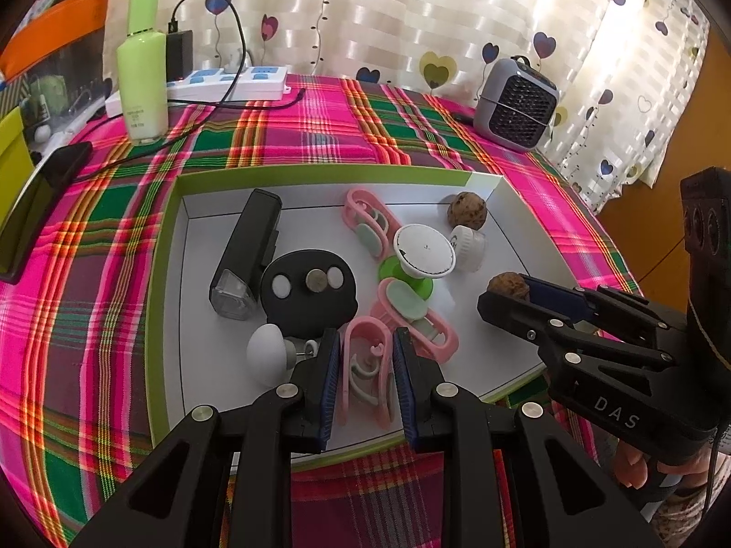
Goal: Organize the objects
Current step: 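Lower the walnut and pink clip into the box and open both tools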
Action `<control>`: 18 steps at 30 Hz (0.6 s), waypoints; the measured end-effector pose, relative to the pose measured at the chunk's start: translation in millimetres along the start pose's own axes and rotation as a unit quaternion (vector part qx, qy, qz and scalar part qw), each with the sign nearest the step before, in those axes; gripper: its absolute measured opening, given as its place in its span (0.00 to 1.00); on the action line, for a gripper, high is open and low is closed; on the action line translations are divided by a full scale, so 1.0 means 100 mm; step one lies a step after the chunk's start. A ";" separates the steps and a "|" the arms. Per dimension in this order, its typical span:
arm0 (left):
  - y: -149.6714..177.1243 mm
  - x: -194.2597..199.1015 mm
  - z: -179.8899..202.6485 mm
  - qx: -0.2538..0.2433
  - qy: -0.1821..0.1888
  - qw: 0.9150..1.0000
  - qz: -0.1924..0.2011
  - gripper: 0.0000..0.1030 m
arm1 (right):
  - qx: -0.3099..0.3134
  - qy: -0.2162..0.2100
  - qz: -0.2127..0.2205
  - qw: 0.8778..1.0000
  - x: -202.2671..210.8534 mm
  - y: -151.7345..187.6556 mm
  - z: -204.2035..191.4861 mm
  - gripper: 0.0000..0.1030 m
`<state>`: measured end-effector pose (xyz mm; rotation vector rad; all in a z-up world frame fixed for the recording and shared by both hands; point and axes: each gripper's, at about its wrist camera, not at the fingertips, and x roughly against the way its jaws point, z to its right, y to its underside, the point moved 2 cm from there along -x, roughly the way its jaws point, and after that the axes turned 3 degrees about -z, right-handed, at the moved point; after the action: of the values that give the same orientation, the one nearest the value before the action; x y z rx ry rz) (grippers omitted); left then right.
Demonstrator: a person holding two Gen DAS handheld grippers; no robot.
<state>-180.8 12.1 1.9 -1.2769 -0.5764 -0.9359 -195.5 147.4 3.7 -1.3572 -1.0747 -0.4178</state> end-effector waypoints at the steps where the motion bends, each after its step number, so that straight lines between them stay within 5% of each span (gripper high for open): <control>1: 0.00 0.00 0.00 0.000 0.000 1.000 0.000 0.21 | 0.000 0.000 0.000 1.000 0.00 0.00 0.00 0.31; 18: 0.00 0.00 0.00 0.001 -0.005 1.000 0.000 0.24 | 0.011 0.008 -0.002 1.000 -0.02 0.01 -0.01 0.31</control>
<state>-180.9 12.3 1.6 -1.2807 -0.5846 -0.9286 -195.2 145.7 2.1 -1.3310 -1.0664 -0.4181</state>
